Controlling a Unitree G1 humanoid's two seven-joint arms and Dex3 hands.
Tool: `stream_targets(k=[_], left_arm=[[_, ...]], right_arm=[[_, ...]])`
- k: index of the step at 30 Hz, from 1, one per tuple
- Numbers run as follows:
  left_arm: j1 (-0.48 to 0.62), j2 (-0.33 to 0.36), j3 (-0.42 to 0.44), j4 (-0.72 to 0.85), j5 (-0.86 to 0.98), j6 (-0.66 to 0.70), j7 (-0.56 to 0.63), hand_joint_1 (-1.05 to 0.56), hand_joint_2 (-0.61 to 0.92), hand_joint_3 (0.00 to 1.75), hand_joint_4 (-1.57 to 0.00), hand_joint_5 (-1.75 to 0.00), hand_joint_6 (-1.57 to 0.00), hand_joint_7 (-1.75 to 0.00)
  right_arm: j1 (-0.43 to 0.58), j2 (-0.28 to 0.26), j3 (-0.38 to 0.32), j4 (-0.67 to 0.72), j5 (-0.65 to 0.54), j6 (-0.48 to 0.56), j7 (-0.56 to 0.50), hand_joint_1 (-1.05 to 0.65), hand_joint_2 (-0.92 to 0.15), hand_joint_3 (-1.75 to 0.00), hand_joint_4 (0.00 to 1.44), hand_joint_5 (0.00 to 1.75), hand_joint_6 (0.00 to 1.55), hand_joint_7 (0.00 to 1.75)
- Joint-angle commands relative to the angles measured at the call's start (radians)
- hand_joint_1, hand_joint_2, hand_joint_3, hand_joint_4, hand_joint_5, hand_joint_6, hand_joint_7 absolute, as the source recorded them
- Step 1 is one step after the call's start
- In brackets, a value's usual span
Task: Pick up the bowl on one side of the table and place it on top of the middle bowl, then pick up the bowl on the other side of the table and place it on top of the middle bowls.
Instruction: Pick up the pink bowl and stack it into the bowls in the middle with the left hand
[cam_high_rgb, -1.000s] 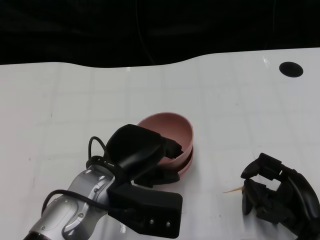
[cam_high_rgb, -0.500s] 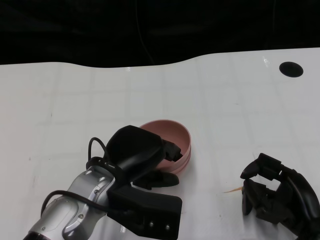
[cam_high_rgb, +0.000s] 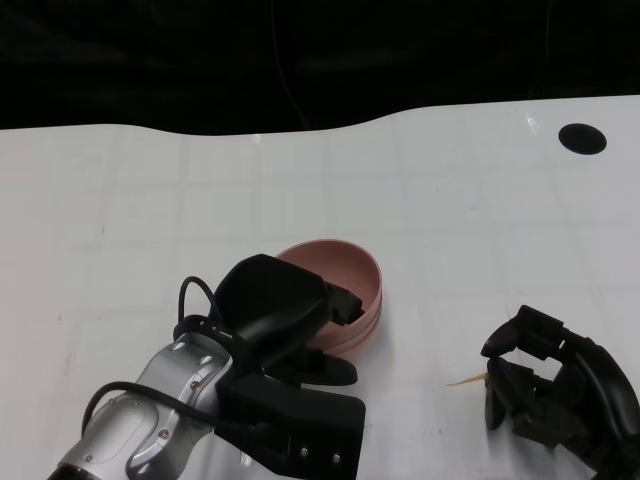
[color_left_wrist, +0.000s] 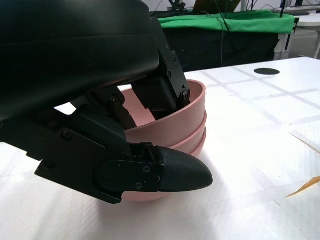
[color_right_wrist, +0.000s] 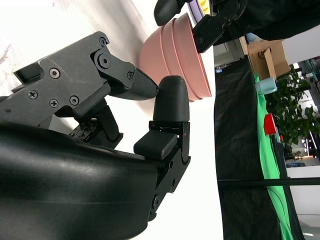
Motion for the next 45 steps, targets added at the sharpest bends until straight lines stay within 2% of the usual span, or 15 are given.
stream_targets(k=[1, 8, 26, 32, 35, 41, 45], left_arm=[[0.001, 0.014, 0.000, -0.003, -0.012, -0.001, -0.013, -0.98, 0.92, 0.43, -0.68, 0.00, -0.82, 0.00], [0.008, 0.012, 0.001, -0.013, -0.005, 0.003, -0.003, -1.03, 0.92, 0.44, -0.60, 0.00, -0.74, 0.00], [0.016, 0.024, 0.012, -0.084, -0.007, 0.030, -0.024, -1.04, 0.92, 0.46, -0.59, -0.01, -0.68, 0.00], [0.046, 0.026, 0.045, -0.133, -0.046, 0.028, -0.015, -1.02, 0.92, 0.42, -0.65, -0.03, -0.72, -0.01], [0.068, 0.033, 0.074, -0.168, -0.083, 0.007, -0.004, -1.03, 0.92, 0.45, -0.71, -0.05, -0.75, -0.02], [0.107, 0.043, 0.125, -0.213, -0.128, -0.038, 0.029, -1.04, 0.92, 0.48, -0.80, -0.07, -0.79, -0.03], [0.135, 0.044, 0.165, -0.224, -0.182, -0.090, 0.056, -1.03, 0.92, 0.47, -0.88, -0.08, -0.84, -0.04]], right_arm=[[-0.007, -0.013, -0.011, 0.005, -0.006, -0.020, -0.018, -0.19, -0.66, -0.85, 0.88, 1.75, 0.82, 1.48], [-0.005, -0.016, -0.009, 0.005, -0.007, -0.019, -0.021, -0.18, -0.66, -0.89, 0.86, 1.75, 0.81, 1.51], [-0.010, -0.022, -0.011, 0.008, -0.002, -0.015, -0.014, -0.17, -0.63, -0.92, 0.86, 1.75, 0.81, 1.52], [-0.006, -0.024, -0.011, -0.010, 0.013, 0.015, -0.006, -0.18, -0.63, -0.92, 0.88, 1.75, 0.80, 1.51], [-0.008, -0.020, -0.018, 0.000, 0.030, 0.008, 0.014, -0.17, -0.63, -0.92, 0.90, 1.74, 0.84, 1.43], [-0.011, -0.021, -0.019, 0.006, 0.027, 0.009, 0.011, -0.19, -0.64, -0.88, 0.92, 1.69, 0.85, 1.46], [-0.013, -0.021, -0.022, 0.015, 0.028, 0.003, 0.014, -0.20, -0.64, -0.87, 0.88, 1.72, 0.79, 1.51]])
